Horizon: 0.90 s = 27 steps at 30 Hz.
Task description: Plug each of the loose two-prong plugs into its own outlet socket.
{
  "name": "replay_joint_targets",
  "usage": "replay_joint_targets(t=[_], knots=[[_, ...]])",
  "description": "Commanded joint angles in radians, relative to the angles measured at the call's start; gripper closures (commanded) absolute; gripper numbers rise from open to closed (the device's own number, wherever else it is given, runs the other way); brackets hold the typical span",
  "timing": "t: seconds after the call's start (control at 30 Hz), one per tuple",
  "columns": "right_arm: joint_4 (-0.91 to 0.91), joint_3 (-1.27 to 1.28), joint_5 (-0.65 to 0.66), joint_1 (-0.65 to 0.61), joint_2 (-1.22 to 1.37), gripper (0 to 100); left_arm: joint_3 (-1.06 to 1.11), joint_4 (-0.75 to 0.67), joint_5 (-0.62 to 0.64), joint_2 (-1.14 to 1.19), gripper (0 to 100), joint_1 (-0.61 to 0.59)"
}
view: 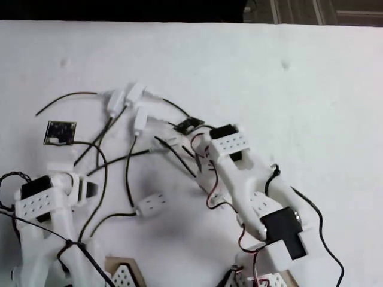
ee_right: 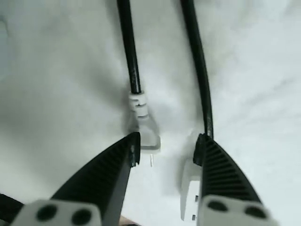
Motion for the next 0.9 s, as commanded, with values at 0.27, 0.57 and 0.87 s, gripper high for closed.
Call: replay_joint_targets(t=[0.27,0.57,0.87], knots=[[-0.110,0.127,0.000,-0.134,-0.044,81.1,0.002,-0.017,0.003,-0.021,72,0.002],[-0.090,0.126,0.000,-0.145,-0.044,84.1,0.002,-0.017,0.003,-0.021,72,0.001],[-0.087,0.123,0.000,-0.124,-0.053,98.2,0.002,-0.017,0.003,-0.021,72,0.001]])
